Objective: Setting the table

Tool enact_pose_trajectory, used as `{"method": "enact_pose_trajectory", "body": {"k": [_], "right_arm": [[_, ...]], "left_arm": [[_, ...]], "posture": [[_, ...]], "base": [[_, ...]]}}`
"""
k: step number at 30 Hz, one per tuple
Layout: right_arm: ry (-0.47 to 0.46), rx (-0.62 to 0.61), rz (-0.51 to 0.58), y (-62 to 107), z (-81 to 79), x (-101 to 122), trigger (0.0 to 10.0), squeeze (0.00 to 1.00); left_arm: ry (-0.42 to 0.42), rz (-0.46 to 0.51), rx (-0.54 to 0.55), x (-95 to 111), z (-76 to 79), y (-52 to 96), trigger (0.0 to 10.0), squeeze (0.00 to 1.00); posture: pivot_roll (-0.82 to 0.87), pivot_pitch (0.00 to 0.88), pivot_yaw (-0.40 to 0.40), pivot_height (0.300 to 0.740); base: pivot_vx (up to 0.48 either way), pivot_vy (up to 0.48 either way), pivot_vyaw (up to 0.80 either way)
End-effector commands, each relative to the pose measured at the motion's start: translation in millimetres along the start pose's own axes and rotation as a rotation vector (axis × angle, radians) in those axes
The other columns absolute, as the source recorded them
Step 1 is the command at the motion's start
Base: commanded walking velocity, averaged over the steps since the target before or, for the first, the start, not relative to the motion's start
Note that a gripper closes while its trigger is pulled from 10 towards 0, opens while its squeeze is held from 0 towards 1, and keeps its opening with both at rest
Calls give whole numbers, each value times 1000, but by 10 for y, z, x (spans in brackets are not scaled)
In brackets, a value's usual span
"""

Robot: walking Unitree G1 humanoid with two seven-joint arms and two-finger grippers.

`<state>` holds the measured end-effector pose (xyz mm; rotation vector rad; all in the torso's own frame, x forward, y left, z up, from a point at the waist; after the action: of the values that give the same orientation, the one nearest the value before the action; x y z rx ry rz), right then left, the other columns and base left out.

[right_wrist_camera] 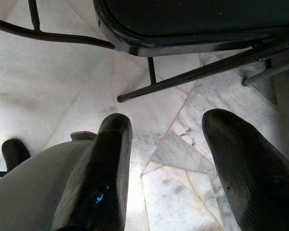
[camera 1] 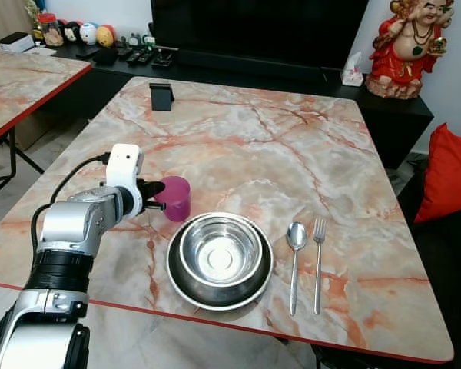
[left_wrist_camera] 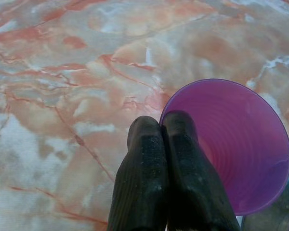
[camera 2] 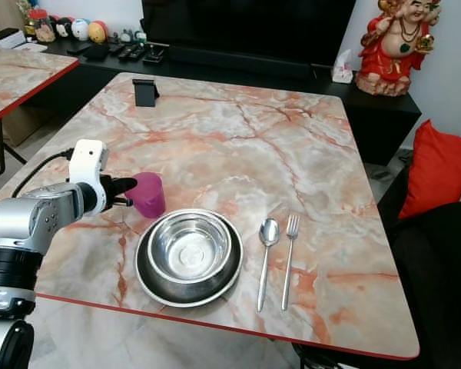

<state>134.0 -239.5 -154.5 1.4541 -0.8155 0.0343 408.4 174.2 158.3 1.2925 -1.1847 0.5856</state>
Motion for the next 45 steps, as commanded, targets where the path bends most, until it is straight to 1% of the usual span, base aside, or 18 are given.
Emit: {"method": "enact_pose_trajectory", "body": {"k": [1, 3, 7, 8, 9, 12, 13, 15, 16, 25, 26, 29, 31, 34, 36, 37, 41, 45], "right_arm": [[-16, -10, 5, 5, 31, 2, 10000, 0], [-17, -10, 6, 4, 31, 6, 10000, 0], [-18, -10, 6, 4, 32, 7, 10000, 0], [-18, -10, 6, 4, 32, 7, 10000, 0], [-18, -10, 6, 4, 32, 7, 10000, 0], [-17, -11, 6, 4, 34, 8, 10000, 0], [-18, -11, 6, 4, 34, 8, 10000, 0], [-18, -11, 6, 4, 36, 9, 10000, 0], [-18, -12, 6, 4, 37, 9, 10000, 0], [-13, -10, 6, 3, 40, 20, 10000, 0], [-13, -11, 7, 3, 44, 23, 10000, 0], [-11, -11, 8, 2, 44, 26, 10000, 0], [-11, -11, 9, 2, 43, 28, 10000, 0], [-17, -17, 16, 3, 47, 34, 10000, 0], [-21, -23, 18, 4, 55, 35, 10000, 0], [-20, -24, 19, 3, 55, 37, 10000, 0], [-19, -23, 19, 3, 48, 35, 10000, 0], [-20, -20, 18, 2, 35, 26, 10000, 0]], "left_arm": [[-20, 0, 2, 36, 26, 12, 10000, 420], [-17, 3, 5, 51, 27, 10, 10000, 620], [-17, 5, 5, 57, 35, 7, 10000, 690], [-17, 6, 5, 59, 37, 6, 10000, 769], [-19, 9, 3, 65, 43, 5, 10000, 1000], [-17, 30, 0, 123, 62, 10, 10000, 1000], [-16, 36, 1, 136, 63, 11, 10000, 467], [-9, 53, 9, 179, 51, 17, 10000, 467], [-10, 62, 13, 204, 43, 23, 10000, 0], [-30, 267, 83, 646, -82, 198, 10000, 0], [-38, 361, 122, 803, -134, 278, 10000, 0], [-71, 461, 181, 924, -194, 369, 10000, 0], [-117, 532, 299, 963, -314, 467, 10000, 0], [-274, 524, 573, 802, -647, 646, 10000, 0], [-233, 532, 756, 719, -928, 854, 10000, 0], [-264, 500, 825, 657, -1035, 920, 10000, 0], [-291, 420, 996, 412, -1360, 1142, 10000, 0], [-321, 277, 1263, -27, -1834, 1585, 10000, 0]], "posture": [[116, 0, -56, 740], [113, 0, -56, 740], [114, 0, -57, 740], [114, 0, -57, 740], [113, 0, -57, 740], [110, 0, -56, 740], [110, 0, -56, 740], [112, 0, -58, 740], [112, 0, -58, 740], [114, 0, -61, 740], [118, 0, -63, 740], [119, 0, -64, 740], [117, 0, -65, 740], [107, 0, -66, 740], [111, 0, -69, 740], [121, 0, -74, 740], [124, 0, -73, 740], [127, 0, -70, 740]], "base": [[0, 0, 0], [0, 0, 0], [0, 0, 0], [0, 0, 0], [0, 0, 0], [0, 0, 0], [0, 0, 0], [0, 0, 0], [0, 0, 0], [0, 0, 0], [0, 0, 0], [0, 0, 0], [0, 0, 0], [0, 0, 0], [0, 0, 0], [0, 0, 0], [0, 0, 0], [0, 0, 0]]}}
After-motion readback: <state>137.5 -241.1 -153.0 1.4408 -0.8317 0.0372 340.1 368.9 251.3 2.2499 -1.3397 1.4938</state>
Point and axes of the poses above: a point about 5 cm out from each wrist's last joint towards the gripper, its own y axis pointing back from the gripper into the wrist, its own x axis along the axis of the wrist's last joint, z = x × y, the point moved 6 cm from there along -y, pointing out of the wrist towards the gripper, and after that the axes turned 13 degrees about -y, right-handed, at the moved point
